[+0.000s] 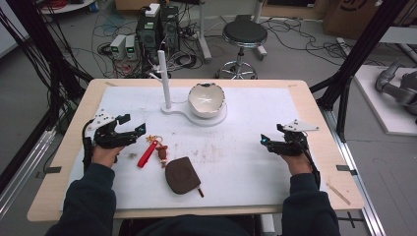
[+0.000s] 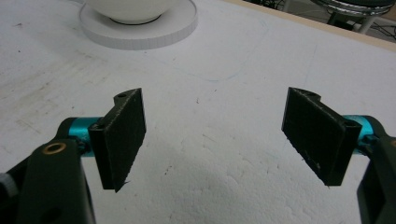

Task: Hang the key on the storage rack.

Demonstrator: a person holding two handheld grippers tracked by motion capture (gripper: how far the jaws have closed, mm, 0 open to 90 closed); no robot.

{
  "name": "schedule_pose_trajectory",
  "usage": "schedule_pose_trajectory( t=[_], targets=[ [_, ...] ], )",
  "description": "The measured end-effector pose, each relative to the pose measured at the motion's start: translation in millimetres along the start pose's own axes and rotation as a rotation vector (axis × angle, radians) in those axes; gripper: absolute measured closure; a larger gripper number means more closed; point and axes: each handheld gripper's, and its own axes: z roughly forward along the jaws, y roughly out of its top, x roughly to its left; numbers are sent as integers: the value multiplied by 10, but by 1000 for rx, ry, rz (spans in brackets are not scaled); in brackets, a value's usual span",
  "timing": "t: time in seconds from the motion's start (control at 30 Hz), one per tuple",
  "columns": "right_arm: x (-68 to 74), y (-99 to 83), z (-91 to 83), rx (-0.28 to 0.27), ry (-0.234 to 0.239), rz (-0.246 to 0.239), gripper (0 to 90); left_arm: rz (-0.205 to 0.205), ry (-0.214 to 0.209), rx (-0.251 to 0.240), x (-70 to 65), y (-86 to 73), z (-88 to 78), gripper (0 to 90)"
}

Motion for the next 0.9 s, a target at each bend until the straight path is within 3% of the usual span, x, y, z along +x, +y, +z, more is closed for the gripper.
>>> schedule_pose_trajectory(
  t=[0.57, 0.63, 0.73, 0.8, 0.83, 0.87, 0.9],
  targets=[
    [-29, -25, -36, -11, 0, 6, 220, -14, -8, 42, -71, 8, 51, 219],
    [-22, -20, -38, -13, 2, 2, 220, -21, -13, 53, -76, 9, 49, 260],
    [-17, -16, -24, -8, -3, -9, 220, -39, -37, 102, -79, -11, 73, 308],
    [-4, -17, -22, -4, -2, -16, 221, -45, -54, 170, -92, -39, 105, 340],
    [9, -15, -25, 1, 0, -13, 221, -24, -70, 237, -135, -67, 139, 344],
    [9, -15, -25, 1, 0, -13, 221, -24, -70, 237, -135, -67, 139, 345],
    [23, -8, -28, -2, 1, -16, 221, 3, -78, 299, -191, -92, 166, 345]
  ],
)
